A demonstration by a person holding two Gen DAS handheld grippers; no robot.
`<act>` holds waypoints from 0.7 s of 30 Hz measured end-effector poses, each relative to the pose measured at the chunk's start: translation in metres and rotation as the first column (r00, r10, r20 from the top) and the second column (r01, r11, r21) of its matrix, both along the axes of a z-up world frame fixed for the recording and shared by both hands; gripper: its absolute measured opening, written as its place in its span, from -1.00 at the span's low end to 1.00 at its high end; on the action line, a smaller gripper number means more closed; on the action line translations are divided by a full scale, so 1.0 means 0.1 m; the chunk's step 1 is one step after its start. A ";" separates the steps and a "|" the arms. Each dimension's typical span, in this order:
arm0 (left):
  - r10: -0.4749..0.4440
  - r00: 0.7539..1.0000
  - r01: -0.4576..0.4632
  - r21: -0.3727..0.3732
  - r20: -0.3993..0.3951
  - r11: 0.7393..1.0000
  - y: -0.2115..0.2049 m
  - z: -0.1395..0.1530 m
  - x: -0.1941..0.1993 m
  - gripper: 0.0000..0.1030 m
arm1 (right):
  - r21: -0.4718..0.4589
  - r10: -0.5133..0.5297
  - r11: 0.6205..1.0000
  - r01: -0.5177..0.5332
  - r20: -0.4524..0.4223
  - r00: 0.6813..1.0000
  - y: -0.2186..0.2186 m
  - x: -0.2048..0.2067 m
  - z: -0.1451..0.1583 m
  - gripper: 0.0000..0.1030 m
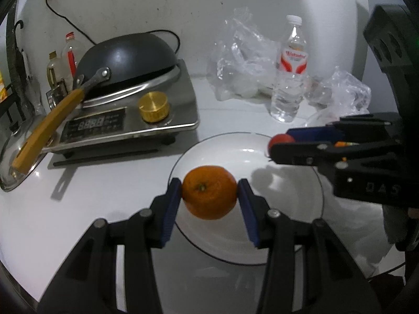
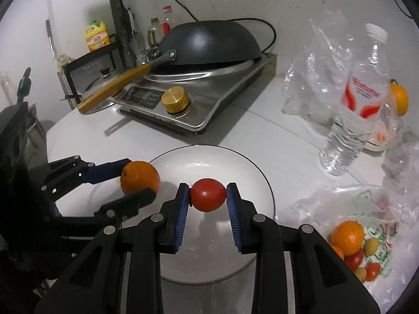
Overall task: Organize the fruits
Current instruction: 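Carry the orange and the tomato over the white plate with both tools, then lower the orange and tomato onto the plate and open both tools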
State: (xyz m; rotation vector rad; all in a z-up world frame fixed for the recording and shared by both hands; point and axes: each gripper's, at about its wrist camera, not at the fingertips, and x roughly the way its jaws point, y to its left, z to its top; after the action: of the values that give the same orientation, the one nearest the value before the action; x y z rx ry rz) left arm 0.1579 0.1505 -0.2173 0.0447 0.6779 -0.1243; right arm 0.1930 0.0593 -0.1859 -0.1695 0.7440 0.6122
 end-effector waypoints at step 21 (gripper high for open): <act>-0.019 0.997 0.018 -0.013 -0.071 1.000 0.02 -0.25 0.17 -0.11 | 0.009 -0.023 1.000 0.025 -0.150 0.988 0.49 0.51 -0.35 -0.39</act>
State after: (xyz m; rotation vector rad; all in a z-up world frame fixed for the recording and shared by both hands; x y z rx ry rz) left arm 0.1749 0.1524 -0.2420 0.0346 0.7482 -0.1483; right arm 0.2443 0.1085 -0.2212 -0.1051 0.8868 0.6105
